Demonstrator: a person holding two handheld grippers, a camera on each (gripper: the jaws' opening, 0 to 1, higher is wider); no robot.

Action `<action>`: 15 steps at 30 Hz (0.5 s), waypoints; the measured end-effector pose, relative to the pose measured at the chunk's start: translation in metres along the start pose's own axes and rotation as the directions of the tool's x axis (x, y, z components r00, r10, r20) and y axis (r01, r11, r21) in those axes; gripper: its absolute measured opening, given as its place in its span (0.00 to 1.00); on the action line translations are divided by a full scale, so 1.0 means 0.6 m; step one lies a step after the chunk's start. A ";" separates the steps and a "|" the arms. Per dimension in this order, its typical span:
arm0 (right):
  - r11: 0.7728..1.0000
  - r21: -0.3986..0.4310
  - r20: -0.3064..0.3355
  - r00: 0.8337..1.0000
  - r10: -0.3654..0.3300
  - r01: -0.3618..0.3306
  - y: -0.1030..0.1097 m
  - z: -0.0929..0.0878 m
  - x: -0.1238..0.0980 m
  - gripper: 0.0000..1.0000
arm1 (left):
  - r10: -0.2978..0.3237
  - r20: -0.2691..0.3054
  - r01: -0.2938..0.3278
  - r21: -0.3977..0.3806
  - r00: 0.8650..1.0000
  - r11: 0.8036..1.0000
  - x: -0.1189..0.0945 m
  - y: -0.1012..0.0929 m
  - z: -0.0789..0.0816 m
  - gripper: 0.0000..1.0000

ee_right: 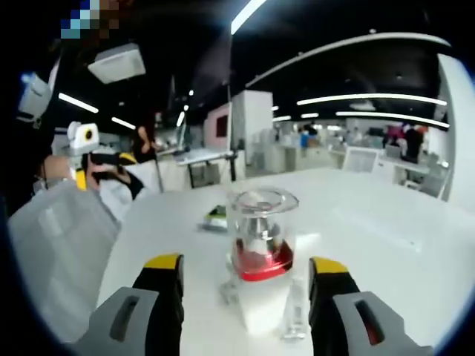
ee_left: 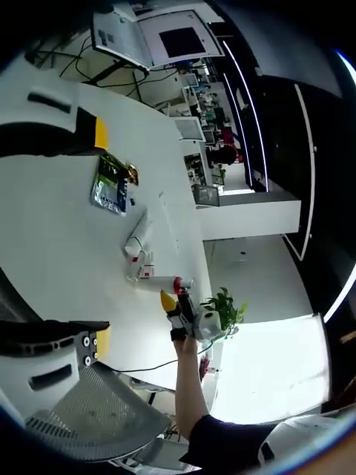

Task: Arrange the skincare products in the storage area until every visible bottle or jar stands upright without overlapping.

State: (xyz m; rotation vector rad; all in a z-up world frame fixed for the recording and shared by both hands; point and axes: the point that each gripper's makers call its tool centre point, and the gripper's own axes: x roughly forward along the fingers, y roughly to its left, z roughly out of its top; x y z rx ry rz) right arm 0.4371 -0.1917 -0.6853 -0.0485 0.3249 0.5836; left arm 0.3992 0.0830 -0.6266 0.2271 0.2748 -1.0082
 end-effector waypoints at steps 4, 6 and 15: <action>0.997 0.048 -0.037 0.998 -0.056 0.058 0.009 -0.005 -0.011 0.73 | -0.002 -0.018 0.002 -0.009 1.000 1.000 0.001 0.001 -0.006 0.84; 0.991 0.100 -0.033 0.995 -0.089 0.092 0.013 -0.011 -0.021 0.74 | -0.001 -0.028 0.001 -0.011 1.000 1.000 0.001 0.001 -0.010 0.84; 0.963 0.196 -0.073 0.982 -0.175 0.186 0.050 -0.021 -0.083 0.91 | 0.006 -0.056 -0.007 -0.015 0.998 1.000 0.004 0.004 -0.018 0.84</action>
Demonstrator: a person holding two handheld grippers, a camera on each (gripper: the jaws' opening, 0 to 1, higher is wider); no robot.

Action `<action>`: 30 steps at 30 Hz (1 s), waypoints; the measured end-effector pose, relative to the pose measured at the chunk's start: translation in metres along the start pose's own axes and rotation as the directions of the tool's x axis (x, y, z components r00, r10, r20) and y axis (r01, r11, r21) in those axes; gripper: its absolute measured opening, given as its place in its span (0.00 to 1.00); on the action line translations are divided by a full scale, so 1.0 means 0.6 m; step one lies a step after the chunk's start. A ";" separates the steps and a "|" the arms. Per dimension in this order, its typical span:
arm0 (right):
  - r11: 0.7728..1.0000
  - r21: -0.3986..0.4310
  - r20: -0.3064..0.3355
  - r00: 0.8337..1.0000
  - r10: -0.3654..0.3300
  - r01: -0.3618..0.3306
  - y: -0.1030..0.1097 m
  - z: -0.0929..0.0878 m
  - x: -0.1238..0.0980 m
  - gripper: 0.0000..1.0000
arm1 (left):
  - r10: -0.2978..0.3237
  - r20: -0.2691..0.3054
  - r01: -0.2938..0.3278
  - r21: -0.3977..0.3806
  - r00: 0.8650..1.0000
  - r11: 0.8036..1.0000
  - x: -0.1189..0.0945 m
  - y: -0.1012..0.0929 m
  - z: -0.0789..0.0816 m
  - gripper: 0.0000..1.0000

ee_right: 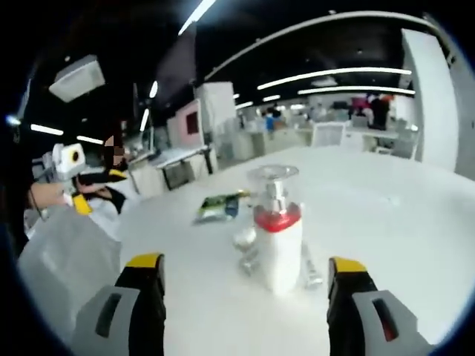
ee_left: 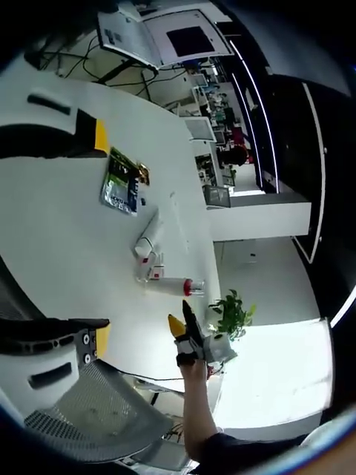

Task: Arrange the skincare products in the storage area until every visible bottle or jar stands upright without overlapping.

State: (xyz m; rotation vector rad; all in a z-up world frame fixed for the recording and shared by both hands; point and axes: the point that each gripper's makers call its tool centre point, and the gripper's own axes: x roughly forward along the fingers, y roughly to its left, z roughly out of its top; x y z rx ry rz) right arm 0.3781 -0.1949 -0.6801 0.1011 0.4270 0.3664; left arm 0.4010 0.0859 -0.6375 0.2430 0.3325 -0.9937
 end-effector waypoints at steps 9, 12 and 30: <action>0.998 0.056 0.048 0.999 -0.007 0.004 0.052 0.047 -0.065 0.95 | 0.001 -0.039 -0.001 0.002 0.999 1.000 0.004 -0.003 -0.008 0.84; 0.998 0.063 0.065 0.998 -0.011 0.007 0.070 0.058 -0.080 0.97 | 0.009 -0.044 -0.009 0.001 0.999 1.000 0.003 -0.001 -0.008 0.83; 0.978 0.177 0.128 0.983 -0.134 0.111 0.180 0.077 -0.122 0.99 | -0.015 -0.095 0.015 0.000 0.995 1.000 0.006 -0.013 -0.018 0.82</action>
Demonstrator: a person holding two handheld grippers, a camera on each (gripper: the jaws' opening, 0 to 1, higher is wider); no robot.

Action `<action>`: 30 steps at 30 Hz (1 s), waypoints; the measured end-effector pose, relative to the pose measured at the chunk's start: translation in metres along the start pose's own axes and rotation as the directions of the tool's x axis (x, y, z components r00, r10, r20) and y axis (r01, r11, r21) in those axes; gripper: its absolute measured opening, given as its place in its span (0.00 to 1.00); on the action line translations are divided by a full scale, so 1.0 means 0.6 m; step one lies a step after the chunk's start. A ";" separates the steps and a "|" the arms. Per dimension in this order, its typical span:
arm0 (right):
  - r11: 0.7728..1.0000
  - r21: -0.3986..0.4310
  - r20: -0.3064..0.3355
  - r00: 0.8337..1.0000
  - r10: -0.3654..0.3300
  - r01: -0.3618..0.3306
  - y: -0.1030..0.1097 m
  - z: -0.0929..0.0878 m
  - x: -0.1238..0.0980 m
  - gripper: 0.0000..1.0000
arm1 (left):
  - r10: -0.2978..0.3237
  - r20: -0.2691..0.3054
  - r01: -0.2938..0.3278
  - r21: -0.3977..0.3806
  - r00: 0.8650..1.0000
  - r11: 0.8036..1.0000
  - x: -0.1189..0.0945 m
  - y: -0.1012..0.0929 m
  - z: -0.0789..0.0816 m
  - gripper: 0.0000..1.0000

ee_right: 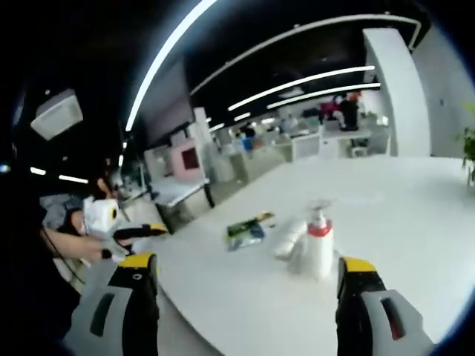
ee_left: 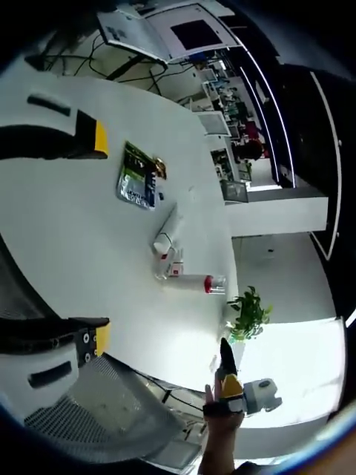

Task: Arrange the skincare products in the storage area until every visible bottle or jar stands upright without overlapping.

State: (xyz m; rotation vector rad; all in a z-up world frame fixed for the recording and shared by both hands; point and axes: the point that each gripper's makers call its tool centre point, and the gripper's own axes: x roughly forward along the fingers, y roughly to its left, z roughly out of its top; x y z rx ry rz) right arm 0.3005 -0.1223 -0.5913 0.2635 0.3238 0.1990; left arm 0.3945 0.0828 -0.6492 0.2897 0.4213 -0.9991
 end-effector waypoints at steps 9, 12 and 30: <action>0.989 -0.099 0.011 0.994 -0.113 0.113 -0.001 -0.004 0.009 0.99 | 0.019 0.010 -0.019 -0.018 1.000 1.000 -0.003 0.007 0.002 0.81; 0.982 -0.133 -0.006 0.990 -0.138 0.136 0.001 -0.022 0.017 0.99 | 0.025 0.001 -0.025 -0.015 1.000 1.000 -0.003 0.008 -0.001 0.81; 0.948 -0.309 -0.106 0.987 -0.119 0.081 0.020 -0.087 0.043 0.99 | 0.066 -0.024 -0.066 -0.001 0.998 0.998 0.000 0.019 -0.011 0.78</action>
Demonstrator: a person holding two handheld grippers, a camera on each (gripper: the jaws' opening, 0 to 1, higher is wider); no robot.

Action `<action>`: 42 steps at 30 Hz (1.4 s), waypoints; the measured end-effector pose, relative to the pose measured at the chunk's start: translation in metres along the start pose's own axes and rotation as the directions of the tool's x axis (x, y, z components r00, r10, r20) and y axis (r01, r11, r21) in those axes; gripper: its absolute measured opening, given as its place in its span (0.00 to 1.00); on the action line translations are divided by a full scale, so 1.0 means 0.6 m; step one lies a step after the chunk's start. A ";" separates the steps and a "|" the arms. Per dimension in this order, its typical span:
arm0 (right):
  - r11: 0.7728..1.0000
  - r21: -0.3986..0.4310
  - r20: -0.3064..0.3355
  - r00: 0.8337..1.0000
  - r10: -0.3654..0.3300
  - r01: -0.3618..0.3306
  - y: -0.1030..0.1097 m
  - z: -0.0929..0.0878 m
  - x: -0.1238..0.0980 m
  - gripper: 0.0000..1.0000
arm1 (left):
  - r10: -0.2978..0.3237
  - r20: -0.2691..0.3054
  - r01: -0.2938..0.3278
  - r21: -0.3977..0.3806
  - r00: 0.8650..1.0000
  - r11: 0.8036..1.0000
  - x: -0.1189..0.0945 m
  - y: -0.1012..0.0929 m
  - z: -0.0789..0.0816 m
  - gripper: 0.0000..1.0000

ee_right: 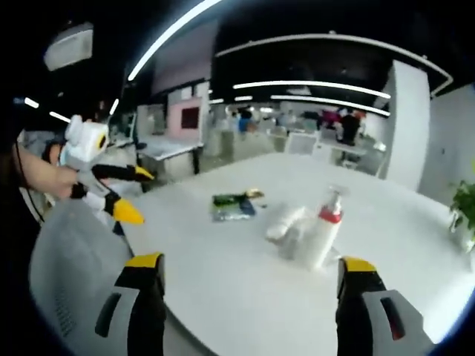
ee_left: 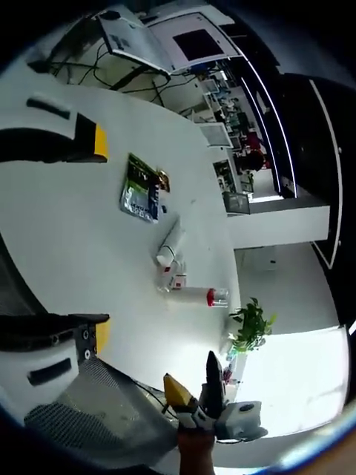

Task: Arrange the skincare products in the storage area until every visible bottle or jar stands upright without overlapping.

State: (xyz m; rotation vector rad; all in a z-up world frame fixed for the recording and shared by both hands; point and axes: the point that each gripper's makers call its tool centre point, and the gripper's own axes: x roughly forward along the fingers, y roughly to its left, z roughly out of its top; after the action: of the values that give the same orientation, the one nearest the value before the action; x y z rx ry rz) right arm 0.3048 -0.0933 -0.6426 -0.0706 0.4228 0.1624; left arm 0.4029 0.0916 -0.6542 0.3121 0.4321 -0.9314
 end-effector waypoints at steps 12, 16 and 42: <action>0.999 0.026 -0.037 0.999 0.024 -0.024 0.007 -0.013 0.003 0.99 | -0.006 -0.005 0.006 0.020 1.000 1.000 -0.001 -0.004 -0.001 0.78; 0.999 0.024 -0.053 0.998 0.027 -0.026 0.008 -0.017 0.003 0.99 | -0.009 -0.004 0.009 -0.001 1.000 1.000 -0.003 -0.002 0.001 0.78; 0.995 -0.044 0.001 0.996 -0.091 0.091 -0.040 0.003 -0.011 0.99 | -0.083 -0.094 0.072 -0.111 0.992 0.991 0.150 0.024 0.122 0.75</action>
State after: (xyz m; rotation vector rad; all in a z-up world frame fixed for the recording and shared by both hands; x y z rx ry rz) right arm 0.3036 -0.1175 -0.6375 -0.1326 0.4162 0.0821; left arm 0.4783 0.0046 -0.6333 0.2450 0.5865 -0.9675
